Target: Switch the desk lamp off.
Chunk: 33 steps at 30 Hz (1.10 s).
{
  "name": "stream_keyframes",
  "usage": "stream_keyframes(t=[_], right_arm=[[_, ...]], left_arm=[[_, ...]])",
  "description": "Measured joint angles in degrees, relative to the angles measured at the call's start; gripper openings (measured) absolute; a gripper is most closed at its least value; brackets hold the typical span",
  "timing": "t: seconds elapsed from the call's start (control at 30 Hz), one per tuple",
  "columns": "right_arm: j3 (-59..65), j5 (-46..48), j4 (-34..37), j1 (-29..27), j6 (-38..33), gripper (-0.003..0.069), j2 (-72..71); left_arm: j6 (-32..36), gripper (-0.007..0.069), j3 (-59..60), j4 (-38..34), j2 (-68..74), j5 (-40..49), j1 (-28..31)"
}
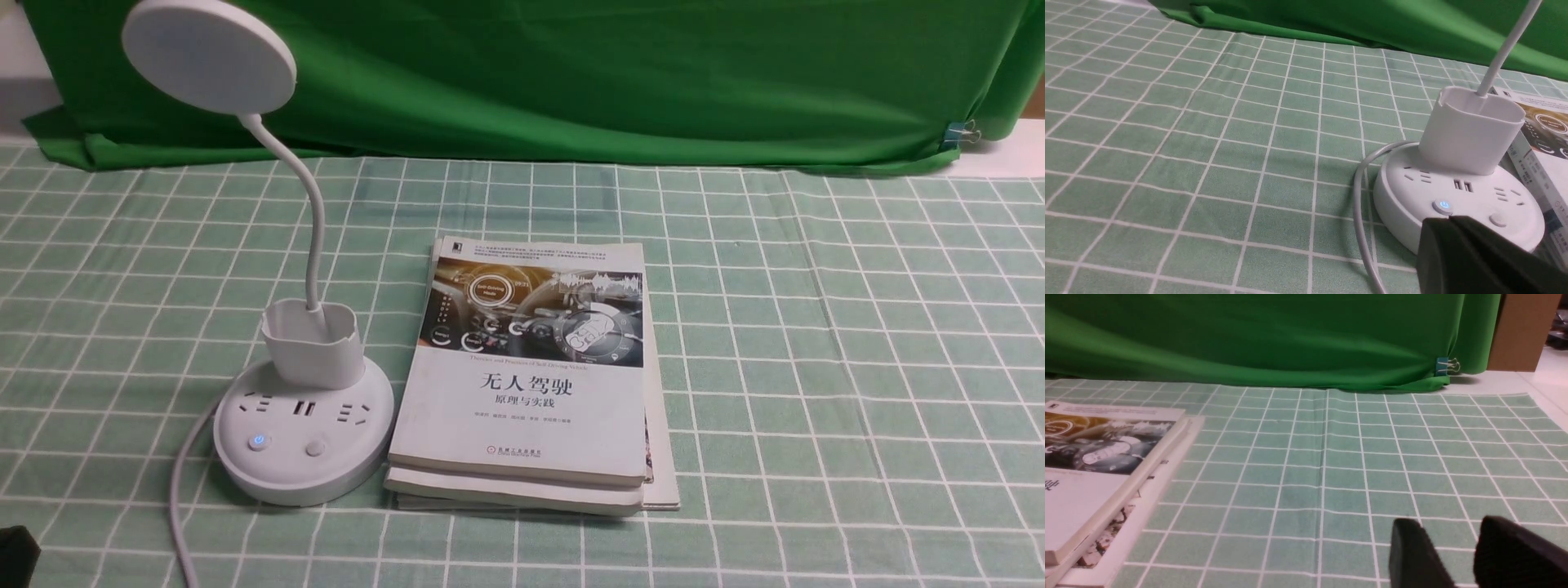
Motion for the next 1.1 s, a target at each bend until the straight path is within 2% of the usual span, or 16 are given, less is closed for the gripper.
stream_keyframes(t=[0.37,1.1], right_arm=[[0.0,0.0,0.0,0.0,0.0,0.0242,0.0],[0.0,0.0,0.0,0.0,0.0,0.0242,0.0]], left_arm=[[0.0,0.0000,0.0,-0.7,0.0,0.4,-1.8],[0.7,0.0000,0.0,-0.8,0.0,0.4,-1.8]])
